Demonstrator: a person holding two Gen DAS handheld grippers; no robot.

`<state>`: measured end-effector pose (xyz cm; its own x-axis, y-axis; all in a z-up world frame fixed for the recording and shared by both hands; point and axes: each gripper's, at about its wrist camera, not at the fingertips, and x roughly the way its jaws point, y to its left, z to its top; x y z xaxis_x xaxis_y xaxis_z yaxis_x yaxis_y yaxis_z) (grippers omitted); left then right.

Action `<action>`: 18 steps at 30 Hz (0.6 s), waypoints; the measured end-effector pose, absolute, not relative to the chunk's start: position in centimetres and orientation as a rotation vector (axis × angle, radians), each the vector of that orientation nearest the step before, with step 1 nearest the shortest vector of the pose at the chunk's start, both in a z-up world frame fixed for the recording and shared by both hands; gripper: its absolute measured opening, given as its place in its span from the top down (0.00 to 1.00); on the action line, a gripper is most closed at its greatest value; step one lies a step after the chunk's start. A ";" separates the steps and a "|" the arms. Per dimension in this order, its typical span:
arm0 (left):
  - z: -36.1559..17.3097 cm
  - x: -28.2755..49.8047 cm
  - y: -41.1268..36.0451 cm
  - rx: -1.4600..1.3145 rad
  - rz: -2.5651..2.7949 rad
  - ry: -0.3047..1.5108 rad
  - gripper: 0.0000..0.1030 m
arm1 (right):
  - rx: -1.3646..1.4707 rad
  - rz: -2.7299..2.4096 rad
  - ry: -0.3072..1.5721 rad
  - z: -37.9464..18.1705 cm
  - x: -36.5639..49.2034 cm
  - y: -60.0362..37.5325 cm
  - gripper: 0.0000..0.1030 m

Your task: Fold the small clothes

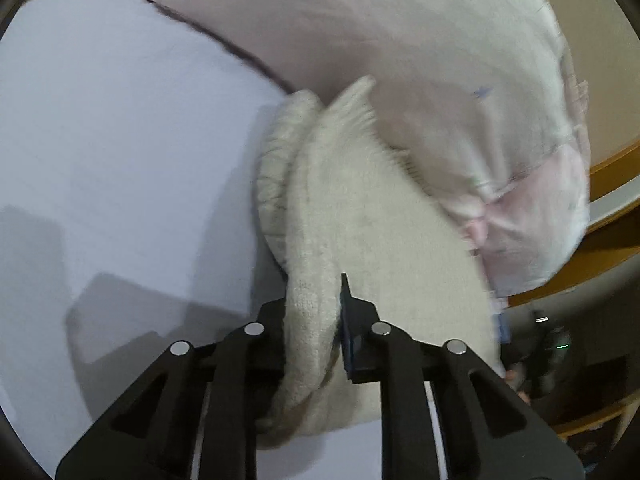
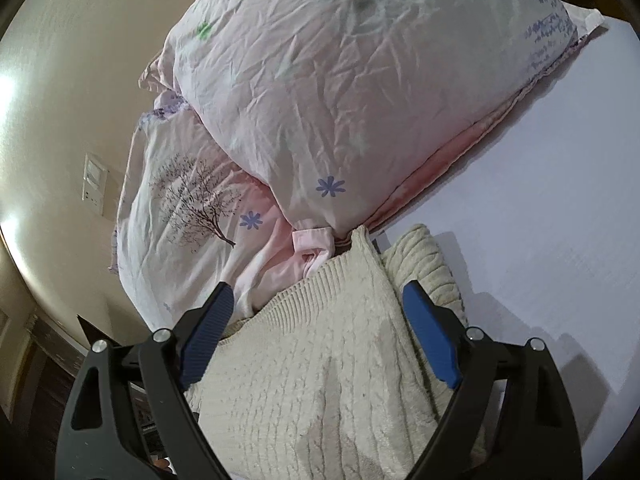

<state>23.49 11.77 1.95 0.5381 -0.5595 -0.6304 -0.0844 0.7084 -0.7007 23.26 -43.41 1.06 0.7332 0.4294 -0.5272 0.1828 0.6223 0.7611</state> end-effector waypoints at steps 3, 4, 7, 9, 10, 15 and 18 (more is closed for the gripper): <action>5.9 23.4 9.7 -0.786 -0.422 0.880 0.85 | 0.924 0.171 0.736 1.6 23.0 -44.0 0.16; 7.9 23.5 7.9 -0.755 -0.465 0.847 0.85 | 0.932 0.175 0.725 1.9 22.9 -44.3 0.16; 12.4 24.0 0.5 -0.672 -0.636 0.789 0.85 | 0.932 0.174 0.686 2.9 22.6 -45.5 0.16; 13.6 24.6 -6.1 -0.612 -0.767 0.790 0.85 | 0.891 0.139 0.664 3.8 22.3 -46.4 0.16; 13.4 24.9 -9.6 -0.581 -0.822 0.807 0.85 | 0.869 0.119 0.656 4.1 22.2 -46.8 0.16; 8.0 27.0 -24.3 -0.330 -0.880 1.050 0.84 | 0.830 0.005 0.681 4.0 21.7 -49.8 0.16; 7.9 26.2 -23.9 -0.407 -1.004 1.050 0.84 | 0.861 0.012 0.720 3.5 21.8 -50.9 0.15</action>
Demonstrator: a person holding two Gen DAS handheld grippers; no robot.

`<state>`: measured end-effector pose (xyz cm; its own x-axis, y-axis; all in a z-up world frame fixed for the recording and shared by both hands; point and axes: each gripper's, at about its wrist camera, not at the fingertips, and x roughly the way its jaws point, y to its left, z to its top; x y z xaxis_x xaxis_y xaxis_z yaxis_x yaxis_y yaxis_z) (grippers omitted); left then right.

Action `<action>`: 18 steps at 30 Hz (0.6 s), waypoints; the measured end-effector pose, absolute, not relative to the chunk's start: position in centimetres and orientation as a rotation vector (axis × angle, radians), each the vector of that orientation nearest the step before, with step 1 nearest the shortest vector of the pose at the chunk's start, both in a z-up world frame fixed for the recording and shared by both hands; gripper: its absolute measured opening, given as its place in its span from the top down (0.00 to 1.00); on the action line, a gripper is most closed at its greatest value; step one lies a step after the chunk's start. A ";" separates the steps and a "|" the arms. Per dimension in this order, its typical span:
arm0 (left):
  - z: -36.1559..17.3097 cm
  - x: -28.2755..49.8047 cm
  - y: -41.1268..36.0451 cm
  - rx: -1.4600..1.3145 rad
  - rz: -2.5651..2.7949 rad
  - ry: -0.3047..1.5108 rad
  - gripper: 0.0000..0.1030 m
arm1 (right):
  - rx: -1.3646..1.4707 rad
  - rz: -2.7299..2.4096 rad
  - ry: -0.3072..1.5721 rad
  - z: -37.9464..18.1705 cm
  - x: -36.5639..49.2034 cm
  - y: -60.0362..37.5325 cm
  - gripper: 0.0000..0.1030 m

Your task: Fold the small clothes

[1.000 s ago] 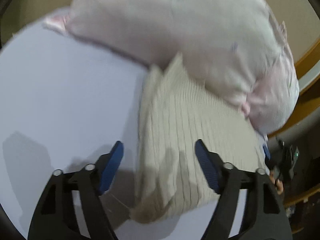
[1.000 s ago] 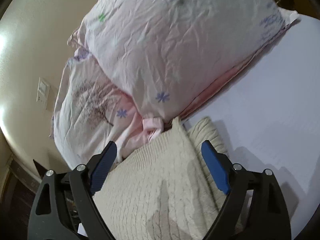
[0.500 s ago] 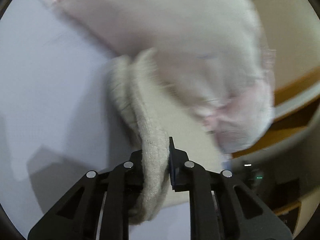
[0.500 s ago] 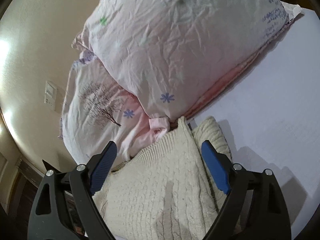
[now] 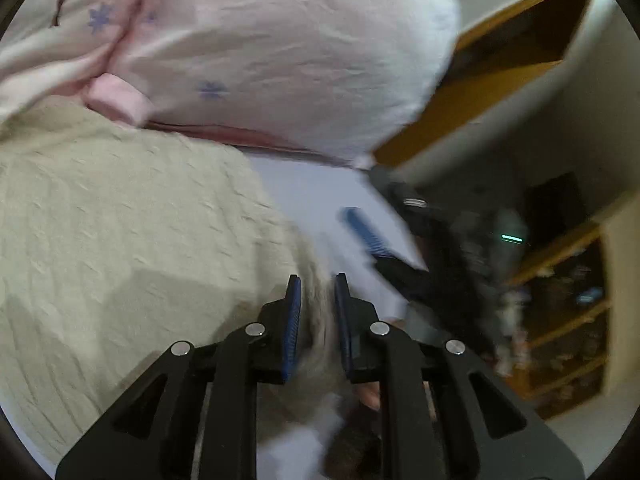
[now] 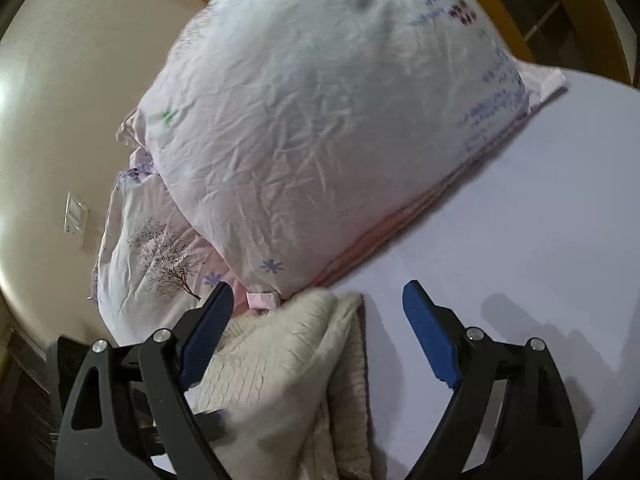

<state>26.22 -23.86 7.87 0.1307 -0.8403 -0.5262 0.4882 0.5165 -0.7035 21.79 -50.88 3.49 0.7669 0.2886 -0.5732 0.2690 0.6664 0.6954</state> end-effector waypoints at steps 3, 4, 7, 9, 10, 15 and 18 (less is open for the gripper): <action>10.8 24.7 -18.5 -0.442 -0.968 0.870 0.59 | 0.927 0.108 0.801 2.6 22.5 -50.8 0.07; 11.2 24.4 -17.0 -0.451 -0.926 0.833 0.37 | 0.945 0.140 0.835 2.2 22.8 -50.5 0.07; 10.7 25.4 -13.9 -0.369 -0.650 0.817 0.33 | 0.965 0.222 0.956 0.8 24.0 -49.1 0.07; 8.7 26.3 -12.8 -0.361 -0.556 0.907 0.33 | 0.938 0.224 1.039 -0.1 24.5 -48.1 0.07; 7.4 26.8 -12.6 -0.361 -0.525 0.958 0.33 | 0.921 0.221 1.070 -0.4 24.8 -47.6 0.07; 3.7 28.0 -14.0 -0.366 -0.493 1.057 0.31 | 0.862 0.238 1.132 -1.2 25.0 -45.9 0.08; 3.1 28.3 -15.2 -0.391 -0.514 1.066 0.27 | 0.834 0.263 1.148 -1.1 25.1 -44.9 0.20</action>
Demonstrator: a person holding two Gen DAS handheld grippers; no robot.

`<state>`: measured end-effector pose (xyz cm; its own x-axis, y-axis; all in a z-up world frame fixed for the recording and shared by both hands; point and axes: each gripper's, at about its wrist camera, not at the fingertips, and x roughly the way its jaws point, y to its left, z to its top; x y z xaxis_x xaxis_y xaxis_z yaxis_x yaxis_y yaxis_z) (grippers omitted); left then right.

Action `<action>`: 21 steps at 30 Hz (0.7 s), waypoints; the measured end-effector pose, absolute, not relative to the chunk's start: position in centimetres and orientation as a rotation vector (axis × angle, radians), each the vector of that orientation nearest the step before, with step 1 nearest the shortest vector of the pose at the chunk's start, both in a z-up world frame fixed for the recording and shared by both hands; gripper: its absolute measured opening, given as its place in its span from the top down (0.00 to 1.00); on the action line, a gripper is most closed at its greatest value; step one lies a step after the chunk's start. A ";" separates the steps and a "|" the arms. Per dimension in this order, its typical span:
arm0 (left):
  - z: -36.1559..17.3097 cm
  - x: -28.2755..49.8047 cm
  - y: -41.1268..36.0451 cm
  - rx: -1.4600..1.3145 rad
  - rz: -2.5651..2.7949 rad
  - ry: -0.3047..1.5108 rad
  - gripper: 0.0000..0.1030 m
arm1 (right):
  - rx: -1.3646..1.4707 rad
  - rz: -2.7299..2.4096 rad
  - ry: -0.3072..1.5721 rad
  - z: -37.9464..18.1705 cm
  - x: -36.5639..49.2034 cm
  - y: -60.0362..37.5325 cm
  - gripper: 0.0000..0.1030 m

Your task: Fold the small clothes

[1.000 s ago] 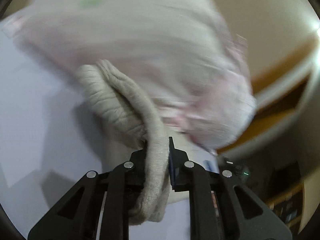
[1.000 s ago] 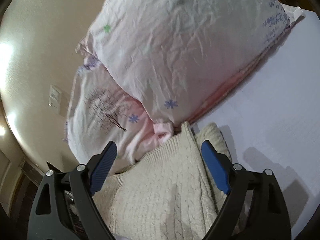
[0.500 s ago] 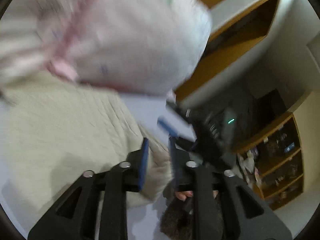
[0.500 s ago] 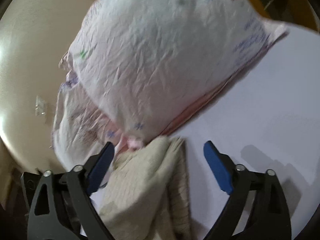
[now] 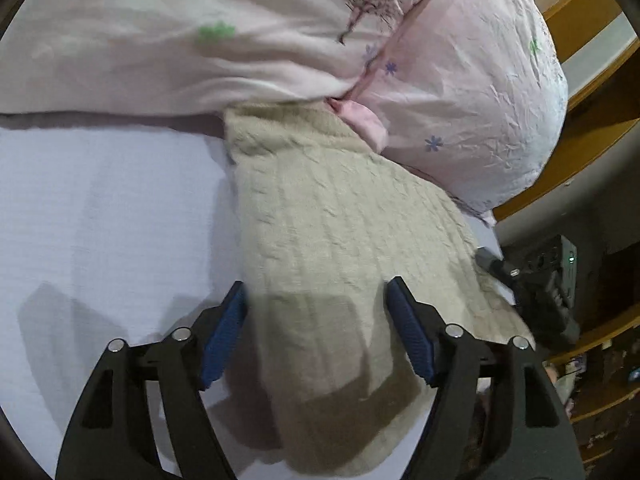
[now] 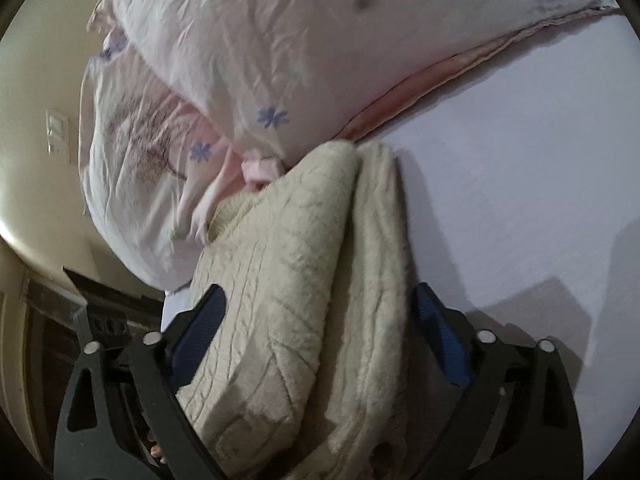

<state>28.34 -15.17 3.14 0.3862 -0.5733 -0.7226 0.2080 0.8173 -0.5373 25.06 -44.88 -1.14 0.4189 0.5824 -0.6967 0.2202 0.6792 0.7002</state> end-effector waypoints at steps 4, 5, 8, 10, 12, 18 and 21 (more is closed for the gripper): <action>2.2 28.0 -14.5 -0.424 -0.543 1.052 0.43 | 0.826 0.302 1.169 -1.9 25.0 -43.5 0.63; 2.6 27.7 -13.7 -0.422 -0.555 1.040 0.51 | 0.849 0.319 1.154 -1.8 24.8 -43.5 0.66; 4.1 26.2 -10.4 -0.449 -0.646 1.035 0.61 | 0.947 0.467 1.078 -0.7 24.0 -42.7 0.69; 5.8 24.8 -7.7 -0.403 -0.653 0.974 0.60 | 0.950 0.570 1.074 -0.1 23.8 -40.6 0.69; 6.3 24.1 -4.8 -0.351 -0.584 0.948 0.54 | 0.879 0.611 1.128 -0.3 24.0 -37.6 0.63; 7.7 20.7 0.5 -0.293 -0.353 0.846 0.48 | 0.701 0.375 1.105 2.4 22.9 -37.4 0.41; 9.6 18.3 -0.7 -0.292 -0.446 0.776 0.48 | 0.740 0.410 1.001 4.9 21.3 -38.6 0.44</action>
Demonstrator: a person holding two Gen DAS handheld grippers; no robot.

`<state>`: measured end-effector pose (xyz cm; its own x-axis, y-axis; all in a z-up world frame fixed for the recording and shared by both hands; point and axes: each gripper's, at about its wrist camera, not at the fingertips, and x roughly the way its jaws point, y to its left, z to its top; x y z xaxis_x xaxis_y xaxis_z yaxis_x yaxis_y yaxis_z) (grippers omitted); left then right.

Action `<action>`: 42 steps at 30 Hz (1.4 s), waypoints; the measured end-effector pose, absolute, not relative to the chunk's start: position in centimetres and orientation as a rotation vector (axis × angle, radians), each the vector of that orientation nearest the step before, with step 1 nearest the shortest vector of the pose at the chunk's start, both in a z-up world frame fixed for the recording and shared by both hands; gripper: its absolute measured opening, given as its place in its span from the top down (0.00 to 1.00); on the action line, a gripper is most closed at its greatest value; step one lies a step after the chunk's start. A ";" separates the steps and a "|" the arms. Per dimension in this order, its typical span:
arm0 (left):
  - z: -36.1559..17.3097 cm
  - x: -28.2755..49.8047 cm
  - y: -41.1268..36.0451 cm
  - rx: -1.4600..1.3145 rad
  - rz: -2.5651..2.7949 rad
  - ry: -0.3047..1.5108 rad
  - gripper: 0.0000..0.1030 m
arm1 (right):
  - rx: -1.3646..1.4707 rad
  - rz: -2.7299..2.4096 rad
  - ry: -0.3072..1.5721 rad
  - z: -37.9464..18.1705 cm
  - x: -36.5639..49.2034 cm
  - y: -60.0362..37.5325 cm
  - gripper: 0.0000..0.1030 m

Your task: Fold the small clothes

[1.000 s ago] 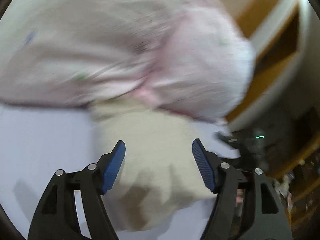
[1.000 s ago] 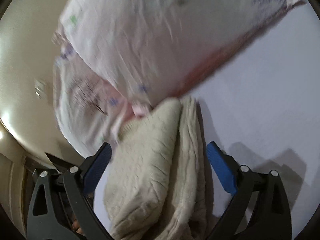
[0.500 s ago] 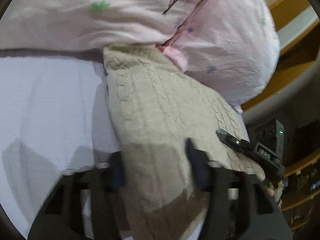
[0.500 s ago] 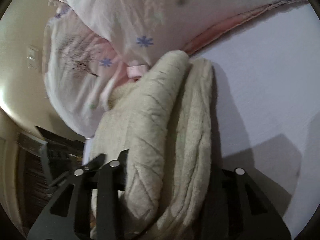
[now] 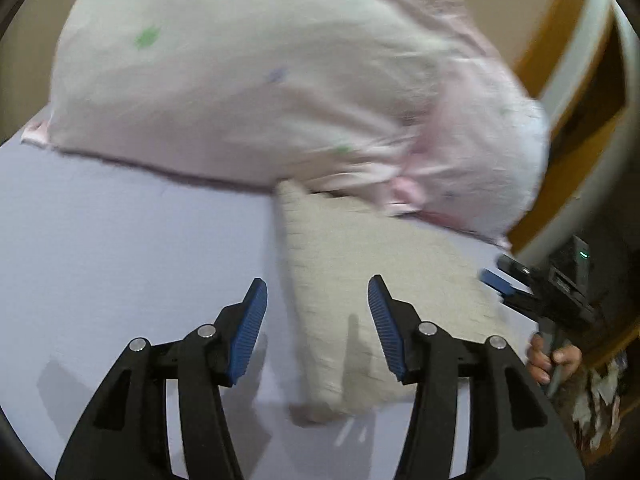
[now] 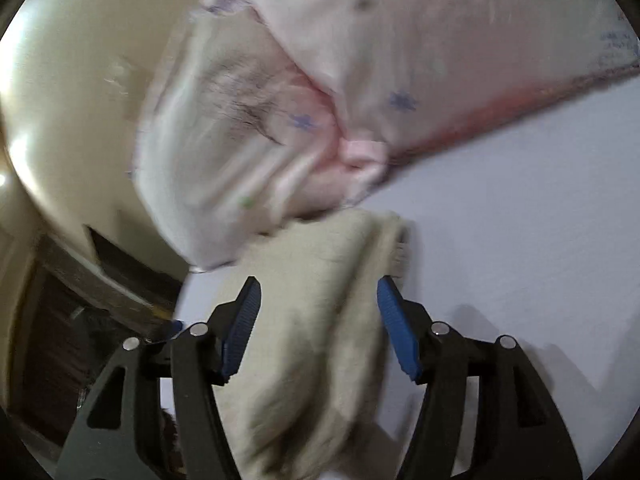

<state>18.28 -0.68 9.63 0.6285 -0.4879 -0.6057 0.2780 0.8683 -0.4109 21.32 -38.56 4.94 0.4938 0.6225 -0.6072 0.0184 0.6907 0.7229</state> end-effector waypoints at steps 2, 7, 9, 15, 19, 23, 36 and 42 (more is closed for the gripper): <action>9.9 17.3 -3.4 -0.236 -0.527 0.770 0.46 | 0.678 0.437 1.056 5.3 21.1 -36.6 0.48; 6.9 17.6 -8.8 -0.080 -0.564 0.862 0.46 | 0.494 0.286 1.118 3.7 21.5 -34.7 0.90; 5.9 17.4 -8.9 -0.072 -0.586 0.856 0.48 | 0.573 0.230 1.126 2.9 21.4 -36.4 0.90; 6.8 16.3 -7.1 -0.115 -0.584 0.838 0.48 | 0.490 0.265 1.012 7.7 17.9 -35.2 0.61; 6.7 14.2 -4.6 -0.187 -0.538 0.831 0.43 | 0.446 0.424 0.957 9.5 14.3 -32.8 0.51; 5.8 12.5 -3.1 -0.244 -0.469 0.851 0.34 | 0.388 0.359 1.113 4.4 14.5 -31.0 0.47; 3.2 12.5 -4.9 -0.047 -0.241 0.912 0.01 | 0.158 0.134 1.087 7.1 7.6 -30.5 0.02; 2.2 12.4 -6.3 0.059 -0.198 0.935 0.01 | 0.142 0.065 1.186 4.5 9.3 -28.6 0.02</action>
